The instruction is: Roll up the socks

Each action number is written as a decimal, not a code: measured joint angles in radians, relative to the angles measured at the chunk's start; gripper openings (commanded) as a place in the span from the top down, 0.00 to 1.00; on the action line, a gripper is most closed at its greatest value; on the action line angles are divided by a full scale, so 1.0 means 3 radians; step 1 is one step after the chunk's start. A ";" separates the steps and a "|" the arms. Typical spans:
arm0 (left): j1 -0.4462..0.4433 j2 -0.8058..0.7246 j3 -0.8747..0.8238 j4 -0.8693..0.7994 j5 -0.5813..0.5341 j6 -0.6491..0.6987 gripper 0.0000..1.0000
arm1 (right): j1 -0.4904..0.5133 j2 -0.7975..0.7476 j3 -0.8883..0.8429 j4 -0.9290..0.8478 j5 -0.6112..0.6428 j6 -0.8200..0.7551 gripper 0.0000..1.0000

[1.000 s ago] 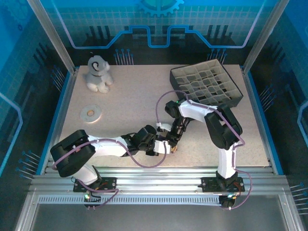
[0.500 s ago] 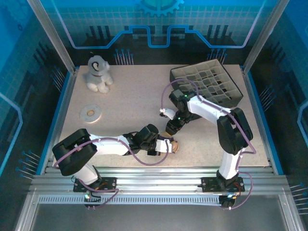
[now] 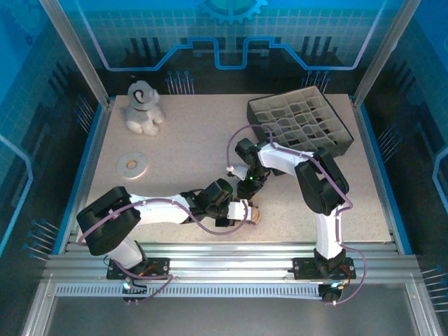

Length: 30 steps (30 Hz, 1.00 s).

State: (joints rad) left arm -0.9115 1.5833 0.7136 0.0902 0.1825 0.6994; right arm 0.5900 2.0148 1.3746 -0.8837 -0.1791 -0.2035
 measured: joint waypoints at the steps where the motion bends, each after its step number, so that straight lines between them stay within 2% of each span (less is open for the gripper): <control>1: 0.0010 0.0006 0.0031 -0.0048 0.0028 -0.0057 1.00 | -0.0009 0.0005 0.0000 0.0001 -0.0011 0.0022 0.64; 10: 0.0254 0.0085 0.0132 -0.0223 0.0431 -0.0615 1.00 | -0.0070 -0.0001 -0.0025 0.0046 -0.0123 0.0168 0.62; 15: 0.0441 0.0219 0.0215 -0.0238 0.0749 -0.0913 1.00 | -0.0103 -0.0188 -0.0229 0.0239 -0.0132 0.0220 0.60; 22: 0.0580 0.0422 0.0431 -0.0406 0.1039 -0.1073 1.00 | -0.0322 -0.0832 -0.0524 0.0537 -0.0013 0.0268 0.58; 30: 0.0657 0.0670 0.0740 -0.0656 0.1228 -0.1119 1.00 | -0.0328 -0.1809 -0.1034 0.0969 0.0131 0.0267 0.57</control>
State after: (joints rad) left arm -0.7143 1.7844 0.9356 -0.1066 0.5510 0.3637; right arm 0.4915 1.4719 1.0645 -0.5930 -0.1398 -0.1234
